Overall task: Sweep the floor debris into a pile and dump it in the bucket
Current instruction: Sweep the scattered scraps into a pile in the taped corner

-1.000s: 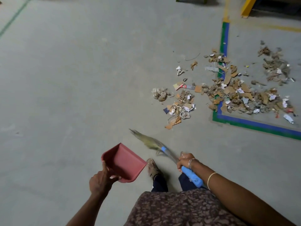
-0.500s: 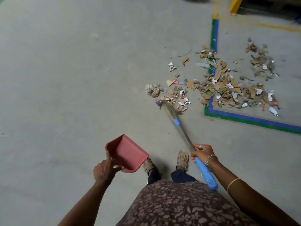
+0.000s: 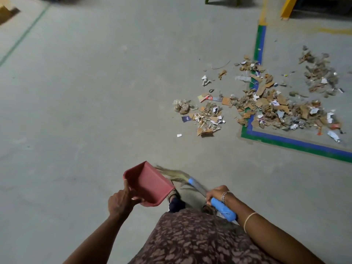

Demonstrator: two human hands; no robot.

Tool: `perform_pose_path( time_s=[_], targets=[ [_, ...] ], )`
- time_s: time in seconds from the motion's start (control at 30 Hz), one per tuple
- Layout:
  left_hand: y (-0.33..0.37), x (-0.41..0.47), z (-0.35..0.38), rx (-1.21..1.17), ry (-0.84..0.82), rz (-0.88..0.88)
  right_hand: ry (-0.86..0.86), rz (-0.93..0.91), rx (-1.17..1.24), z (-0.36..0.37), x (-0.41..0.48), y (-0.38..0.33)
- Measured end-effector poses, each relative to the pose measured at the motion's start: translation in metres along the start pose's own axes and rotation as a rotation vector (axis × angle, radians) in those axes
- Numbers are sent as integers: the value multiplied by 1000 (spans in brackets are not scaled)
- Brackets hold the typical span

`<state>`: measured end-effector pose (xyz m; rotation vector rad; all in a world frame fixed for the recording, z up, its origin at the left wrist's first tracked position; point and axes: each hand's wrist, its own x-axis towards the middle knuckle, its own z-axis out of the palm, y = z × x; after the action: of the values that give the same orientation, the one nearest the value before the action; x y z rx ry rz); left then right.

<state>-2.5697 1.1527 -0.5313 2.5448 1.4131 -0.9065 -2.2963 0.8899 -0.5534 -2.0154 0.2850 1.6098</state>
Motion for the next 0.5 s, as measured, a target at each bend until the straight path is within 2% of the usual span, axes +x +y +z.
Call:
perform_pose_path(
  time_s=[0.2,0.37,0.5],
  targets=[
    [34,-39,2,-16,35,-27,177,-112,347,-45,12,56],
    [58,-43,-6,-23,84,9,293,-187,591,-100,11,47],
    [76,-32,-18,-1,104,39,295,-255,673,-151,15,33]
  ],
)
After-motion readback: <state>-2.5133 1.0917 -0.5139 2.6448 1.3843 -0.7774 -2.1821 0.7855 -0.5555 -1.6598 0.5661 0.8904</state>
